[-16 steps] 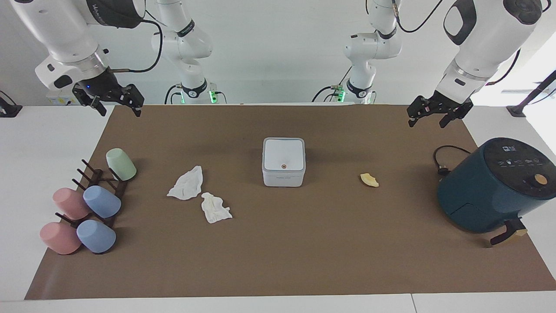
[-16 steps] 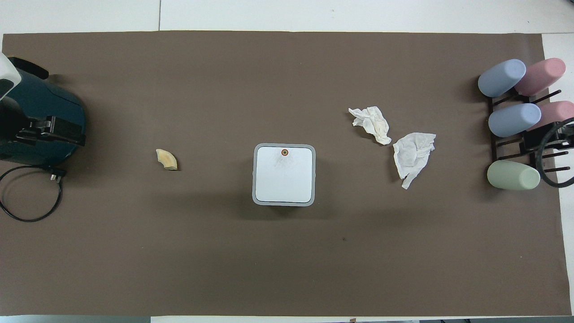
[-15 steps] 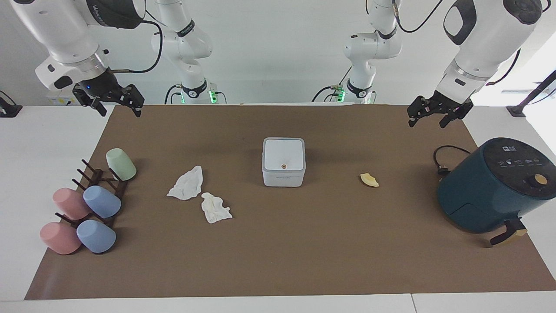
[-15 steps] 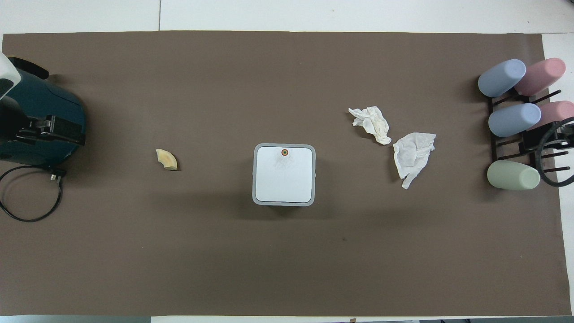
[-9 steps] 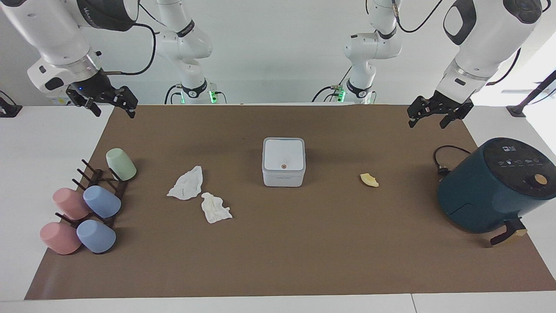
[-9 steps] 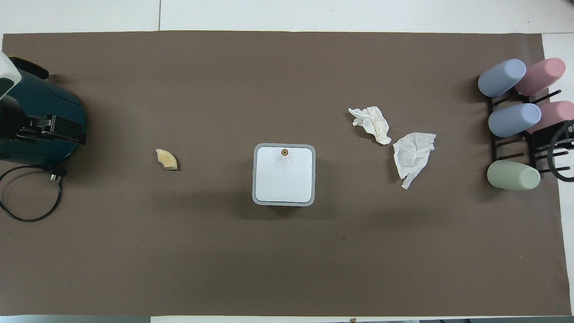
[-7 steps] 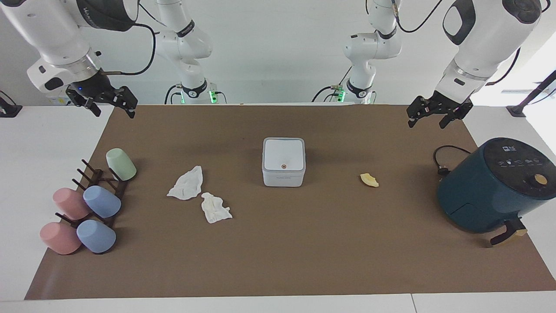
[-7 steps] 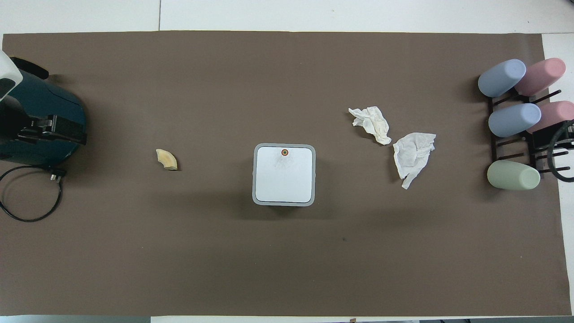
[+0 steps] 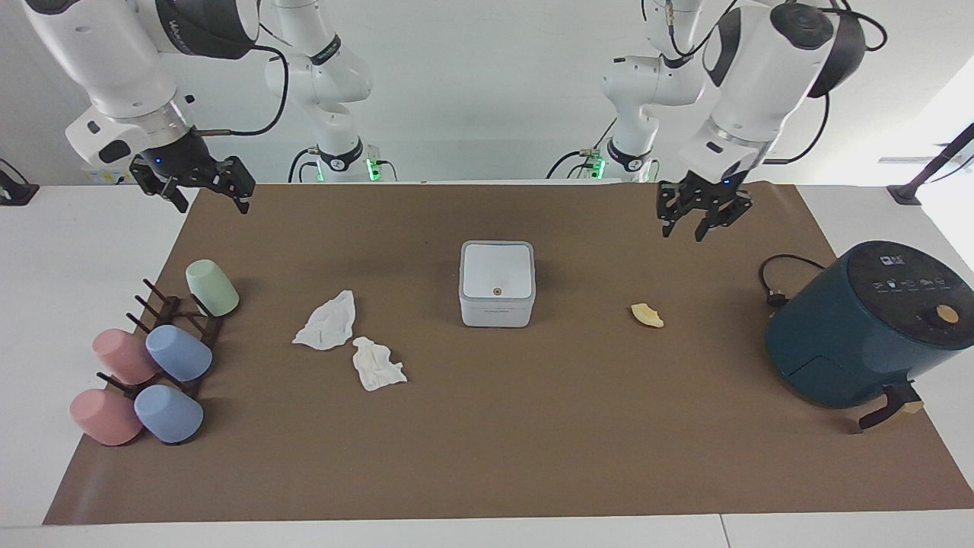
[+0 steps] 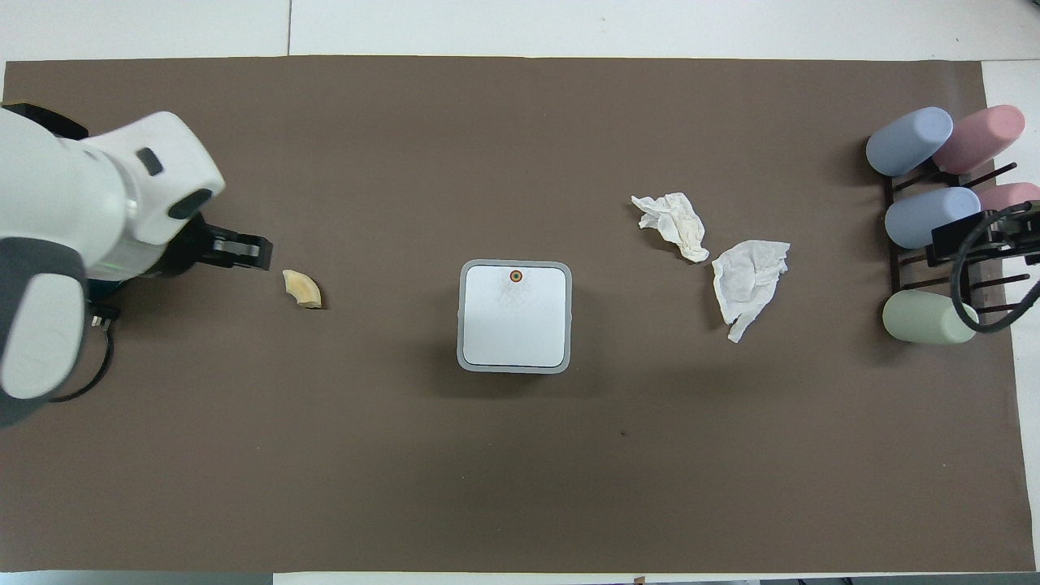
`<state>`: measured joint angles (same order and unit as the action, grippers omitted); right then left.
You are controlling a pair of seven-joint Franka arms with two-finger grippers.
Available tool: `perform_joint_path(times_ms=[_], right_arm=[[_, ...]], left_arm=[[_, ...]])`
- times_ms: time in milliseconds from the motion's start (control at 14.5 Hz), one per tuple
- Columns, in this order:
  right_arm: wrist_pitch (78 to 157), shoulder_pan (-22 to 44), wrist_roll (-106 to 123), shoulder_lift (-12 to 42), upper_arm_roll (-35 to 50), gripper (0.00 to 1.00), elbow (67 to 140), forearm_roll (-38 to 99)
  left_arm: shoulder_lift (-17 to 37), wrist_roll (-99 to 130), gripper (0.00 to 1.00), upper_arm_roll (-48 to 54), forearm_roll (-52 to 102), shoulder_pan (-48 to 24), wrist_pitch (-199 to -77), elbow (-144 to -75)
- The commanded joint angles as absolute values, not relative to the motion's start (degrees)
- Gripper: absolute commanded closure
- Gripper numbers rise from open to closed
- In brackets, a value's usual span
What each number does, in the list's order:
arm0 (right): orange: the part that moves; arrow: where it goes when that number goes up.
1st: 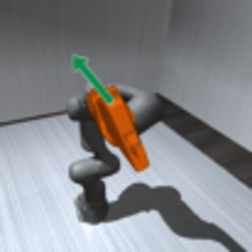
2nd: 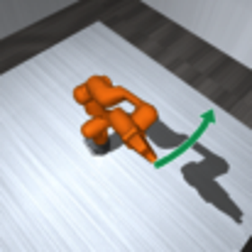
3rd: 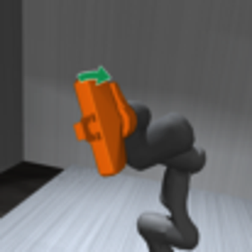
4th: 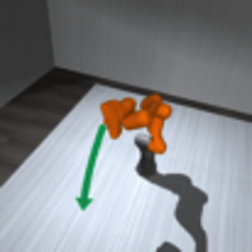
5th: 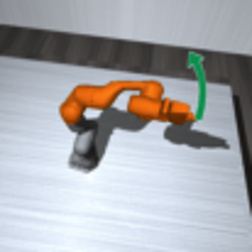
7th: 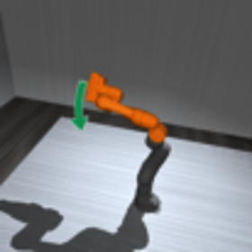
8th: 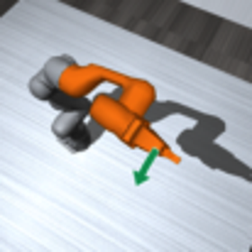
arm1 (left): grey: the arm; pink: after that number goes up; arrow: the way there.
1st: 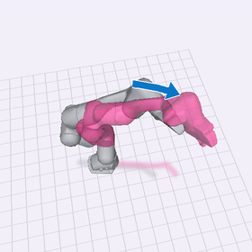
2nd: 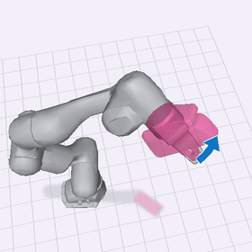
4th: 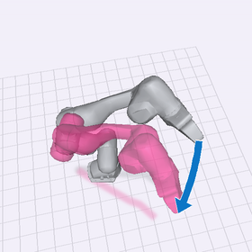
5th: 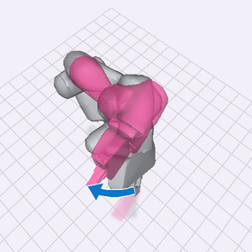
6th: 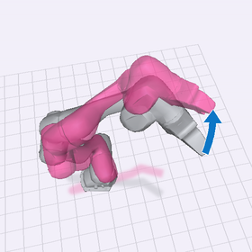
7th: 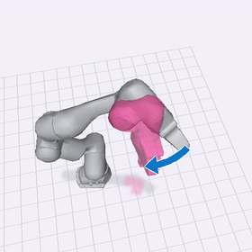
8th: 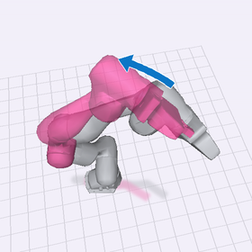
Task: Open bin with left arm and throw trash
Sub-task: 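Grasp the bin lid with the left gripper while the right gripper reaches tissue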
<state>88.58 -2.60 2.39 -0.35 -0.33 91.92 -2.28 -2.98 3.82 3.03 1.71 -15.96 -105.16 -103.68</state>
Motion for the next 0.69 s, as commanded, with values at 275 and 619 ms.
perform_joint_path(times_ms=[275, 619], right_arm=[[103.4, -2.2, 3.51, -2.46, -0.18, 0.0, 103.42, 2.11], [125.3, 1.14, 5.36, 3.76, -0.18, 0.0, 113.28, 2.29]], left_arm=[[-1.51, 14.75, 1.0, 2.37, 1.93, -29.87, -129.17, -114.87], [7.45, 19.25, 1.0, 2.37, 1.93, -35.23, -145.35, -114.08]])
